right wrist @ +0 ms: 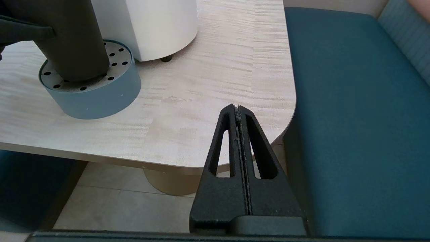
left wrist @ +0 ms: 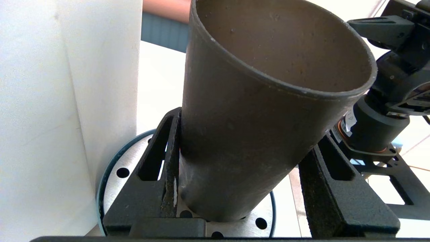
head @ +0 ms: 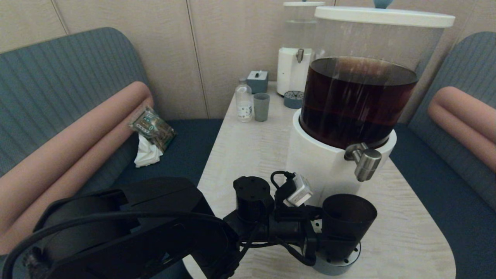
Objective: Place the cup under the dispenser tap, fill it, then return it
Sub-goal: Place it under the water dispenser
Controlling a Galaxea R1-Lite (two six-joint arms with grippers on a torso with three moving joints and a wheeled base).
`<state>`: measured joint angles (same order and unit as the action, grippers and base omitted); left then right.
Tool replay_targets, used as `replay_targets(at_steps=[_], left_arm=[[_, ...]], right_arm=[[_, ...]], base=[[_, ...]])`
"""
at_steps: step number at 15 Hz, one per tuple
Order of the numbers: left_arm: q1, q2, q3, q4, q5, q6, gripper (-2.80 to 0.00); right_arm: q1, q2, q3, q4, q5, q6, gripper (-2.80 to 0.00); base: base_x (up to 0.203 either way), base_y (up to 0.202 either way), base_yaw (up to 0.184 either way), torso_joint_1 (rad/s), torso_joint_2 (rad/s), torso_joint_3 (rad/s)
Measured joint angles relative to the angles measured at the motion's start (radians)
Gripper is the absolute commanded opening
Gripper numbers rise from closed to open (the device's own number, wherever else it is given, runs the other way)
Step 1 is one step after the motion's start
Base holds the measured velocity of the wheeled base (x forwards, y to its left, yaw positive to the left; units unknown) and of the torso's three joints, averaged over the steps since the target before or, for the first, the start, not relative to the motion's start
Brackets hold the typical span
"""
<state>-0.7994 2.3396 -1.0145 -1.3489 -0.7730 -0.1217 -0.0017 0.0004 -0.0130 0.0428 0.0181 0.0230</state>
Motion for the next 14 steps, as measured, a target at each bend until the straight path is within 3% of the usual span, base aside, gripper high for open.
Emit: replay_targets(at_steps=[4, 5, 14], left_arm=[[0.000, 0.001, 0.000, 0.000, -0.001, 0.003, -2.80], [0.001, 0.002, 0.001, 0.001, -0.001, 0.003, 0.00], [0.002, 0.004, 0.003, -0.004, 0.000, 0.001, 0.00]], right_arm=[[0.000, 0.000, 0.000, 0.000, 0.000, 0.000, -2.80], [0.000, 0.000, 0.000, 0.000, 0.000, 0.000, -2.80], [0.000, 0.000, 0.000, 0.000, 0.000, 0.000, -2.80]], base=[[0.000, 0.000, 0.000, 0.000, 0.00, 0.000], [0.000, 0.000, 0.000, 0.000, 0.00, 0.000], [0.000, 0.000, 0.000, 0.000, 0.00, 0.000]])
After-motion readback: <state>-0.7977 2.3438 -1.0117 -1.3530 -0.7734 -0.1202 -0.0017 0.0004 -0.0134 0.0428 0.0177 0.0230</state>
